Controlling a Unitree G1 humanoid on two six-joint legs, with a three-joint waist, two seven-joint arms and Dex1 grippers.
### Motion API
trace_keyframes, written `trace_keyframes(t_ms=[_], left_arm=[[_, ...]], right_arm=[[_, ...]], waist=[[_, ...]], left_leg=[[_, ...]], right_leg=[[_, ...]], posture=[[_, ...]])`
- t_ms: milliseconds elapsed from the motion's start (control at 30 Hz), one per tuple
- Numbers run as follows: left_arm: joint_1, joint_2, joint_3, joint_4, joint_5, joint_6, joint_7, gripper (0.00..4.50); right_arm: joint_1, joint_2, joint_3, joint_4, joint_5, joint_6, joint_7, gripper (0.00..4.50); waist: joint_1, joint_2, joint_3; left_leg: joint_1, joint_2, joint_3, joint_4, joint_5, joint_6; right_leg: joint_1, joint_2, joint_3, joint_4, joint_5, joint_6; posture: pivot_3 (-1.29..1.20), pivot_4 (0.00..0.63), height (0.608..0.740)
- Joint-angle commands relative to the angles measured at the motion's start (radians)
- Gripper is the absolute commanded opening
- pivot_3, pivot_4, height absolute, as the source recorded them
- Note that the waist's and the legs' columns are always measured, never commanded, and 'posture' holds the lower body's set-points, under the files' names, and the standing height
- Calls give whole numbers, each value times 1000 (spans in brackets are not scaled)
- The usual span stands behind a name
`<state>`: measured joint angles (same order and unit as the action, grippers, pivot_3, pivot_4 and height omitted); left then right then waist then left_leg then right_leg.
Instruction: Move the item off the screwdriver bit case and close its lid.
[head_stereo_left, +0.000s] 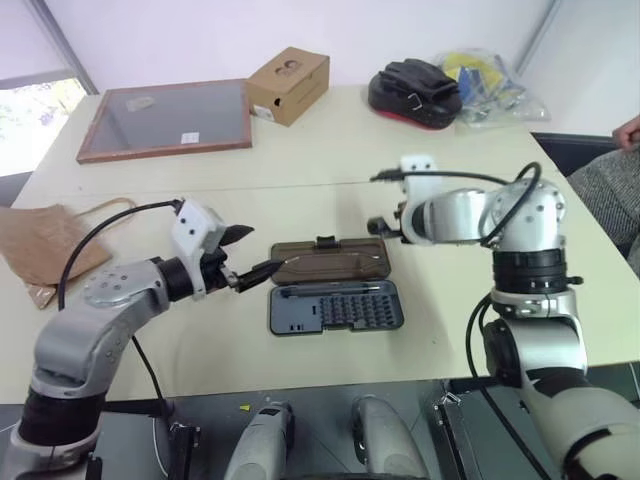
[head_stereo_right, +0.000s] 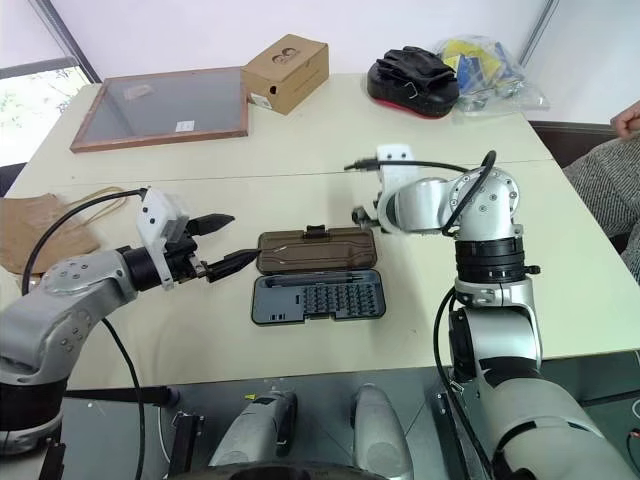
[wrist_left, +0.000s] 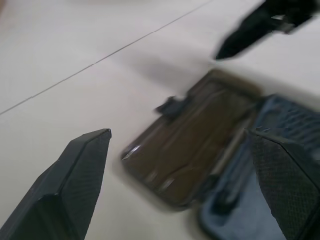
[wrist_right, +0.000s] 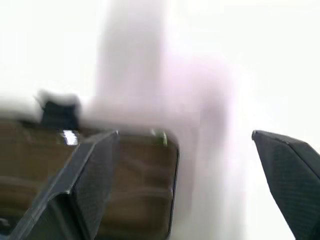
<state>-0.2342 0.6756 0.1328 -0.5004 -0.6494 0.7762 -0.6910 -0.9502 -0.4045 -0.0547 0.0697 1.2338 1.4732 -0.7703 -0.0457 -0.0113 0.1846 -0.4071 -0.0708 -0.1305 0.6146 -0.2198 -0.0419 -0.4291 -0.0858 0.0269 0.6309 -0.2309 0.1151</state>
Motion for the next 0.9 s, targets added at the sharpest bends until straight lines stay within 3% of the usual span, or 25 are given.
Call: trace_keyframes(t_ms=[33,167,333,600,900], left_arm=[[7,38,25,-87,-123,56,-64,4500],[22,64,-1,-102,-170,85,-100,4500],[50,92,-124,-52,-72,23,-161,4500],[42,75,-269,81,117,-148,-219,4500],[27,3,-277,151,182,-251,-224,4500]], right_arm=[[10,-68,82,-149,-172,-191,307,4458],[29,-131,178,-190,-350,-347,551,4458],[46,-174,268,-180,-569,-541,778,4458],[88,-113,229,-178,-693,-568,879,4458],[125,-67,186,-213,-759,-545,927,4458]], waist=[[1,0,0],[0,0,0],[2,0,0],[4,0,0],[6,0,0]], left_leg=[[0,0,0,0,0,0],[0,0,0,0,0,0],[0,0,0,0,0,0],[0,0,0,0,0,0],[0,0,0,0,0,0]], right_leg=[[0,0,0,0,0,0],[0,0,0,0,0,0],[0,0,0,-1,0,0],[0,-1,0,-1,0,0],[0,-1,0,-1,0,0]], posture=[[0,150,740],[0,150,740],[0,150,740],[0,150,740],[0,150,740]])
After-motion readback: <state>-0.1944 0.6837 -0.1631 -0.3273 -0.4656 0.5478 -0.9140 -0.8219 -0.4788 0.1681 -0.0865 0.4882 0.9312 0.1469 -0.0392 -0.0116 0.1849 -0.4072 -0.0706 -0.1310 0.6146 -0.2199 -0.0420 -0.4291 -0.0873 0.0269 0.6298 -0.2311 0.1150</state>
